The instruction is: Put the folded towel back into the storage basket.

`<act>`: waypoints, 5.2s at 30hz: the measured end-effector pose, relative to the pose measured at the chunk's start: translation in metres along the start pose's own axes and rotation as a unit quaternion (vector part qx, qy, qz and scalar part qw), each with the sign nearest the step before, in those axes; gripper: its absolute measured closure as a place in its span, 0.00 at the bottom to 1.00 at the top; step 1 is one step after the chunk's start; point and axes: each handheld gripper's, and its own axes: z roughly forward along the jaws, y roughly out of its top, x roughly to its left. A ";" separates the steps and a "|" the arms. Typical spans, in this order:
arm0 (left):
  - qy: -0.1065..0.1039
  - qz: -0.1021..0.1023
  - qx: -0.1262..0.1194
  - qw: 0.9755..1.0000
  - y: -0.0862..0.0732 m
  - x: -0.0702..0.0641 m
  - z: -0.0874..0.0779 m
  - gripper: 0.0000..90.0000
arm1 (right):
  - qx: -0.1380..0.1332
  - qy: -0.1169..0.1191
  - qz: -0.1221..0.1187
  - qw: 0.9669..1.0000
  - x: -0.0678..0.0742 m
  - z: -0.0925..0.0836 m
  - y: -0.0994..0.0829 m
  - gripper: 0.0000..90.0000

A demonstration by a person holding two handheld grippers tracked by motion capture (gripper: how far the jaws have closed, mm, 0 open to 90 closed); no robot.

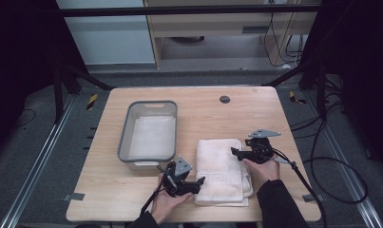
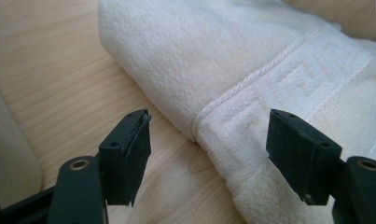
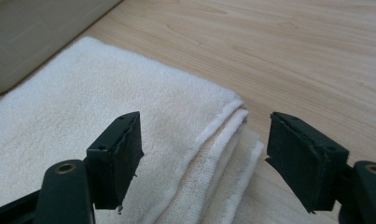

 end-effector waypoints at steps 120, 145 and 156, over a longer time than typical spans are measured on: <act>-0.059 -0.021 -0.091 0.994 0.046 0.015 -0.071 0.83 | -0.116 0.075 0.014 0.990 0.039 -0.064 0.063 0.75; -0.020 -0.028 -0.150 0.988 0.059 0.041 -0.111 0.83 | -0.154 0.077 -0.011 0.985 0.071 -0.063 0.115 0.76; -0.006 -0.041 -0.174 0.984 0.062 0.055 -0.129 0.83 | -0.164 0.077 -0.024 0.983 0.087 -0.062 0.136 0.76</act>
